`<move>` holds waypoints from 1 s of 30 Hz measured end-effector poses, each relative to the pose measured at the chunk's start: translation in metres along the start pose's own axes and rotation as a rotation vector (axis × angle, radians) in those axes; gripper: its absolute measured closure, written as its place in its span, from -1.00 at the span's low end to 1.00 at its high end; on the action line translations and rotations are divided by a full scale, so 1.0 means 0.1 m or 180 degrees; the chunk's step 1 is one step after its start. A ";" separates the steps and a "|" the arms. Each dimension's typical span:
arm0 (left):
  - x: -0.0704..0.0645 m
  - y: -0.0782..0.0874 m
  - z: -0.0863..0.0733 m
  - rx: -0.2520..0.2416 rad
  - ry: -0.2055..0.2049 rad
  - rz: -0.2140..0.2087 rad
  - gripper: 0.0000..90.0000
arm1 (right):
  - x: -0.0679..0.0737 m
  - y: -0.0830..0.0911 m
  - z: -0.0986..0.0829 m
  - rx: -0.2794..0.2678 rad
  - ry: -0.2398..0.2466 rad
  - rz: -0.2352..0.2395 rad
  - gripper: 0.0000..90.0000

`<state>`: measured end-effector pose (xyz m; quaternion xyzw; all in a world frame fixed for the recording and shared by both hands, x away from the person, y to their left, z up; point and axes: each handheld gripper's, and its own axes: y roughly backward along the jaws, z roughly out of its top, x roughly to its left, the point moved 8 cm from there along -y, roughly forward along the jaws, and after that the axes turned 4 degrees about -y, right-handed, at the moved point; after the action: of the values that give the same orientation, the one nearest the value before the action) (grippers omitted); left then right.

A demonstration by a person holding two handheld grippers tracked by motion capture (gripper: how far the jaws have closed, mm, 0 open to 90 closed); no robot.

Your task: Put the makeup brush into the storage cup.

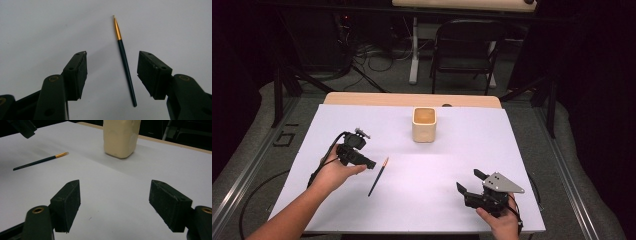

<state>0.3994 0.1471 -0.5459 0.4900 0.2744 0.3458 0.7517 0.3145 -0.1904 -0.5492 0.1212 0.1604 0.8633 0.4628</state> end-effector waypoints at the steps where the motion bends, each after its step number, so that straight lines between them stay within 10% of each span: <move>1: 0.00 -0.01 0.01 0.0010 0.0003 -0.0004 -0.08 | 0.00 0.00 0.00 0.0004 0.0001 0.0004 -0.44; 30: -0.05 -0.23 0.18 0.0194 0.0081 -0.0036 -0.02 | 0.00 -0.01 -0.01 0.0010 0.0010 0.0006 -0.44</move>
<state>0.4160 0.1271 -0.5599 0.5066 0.2971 0.3393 0.7348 0.3149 -0.1902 -0.5503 0.1207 0.1623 0.8637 0.4617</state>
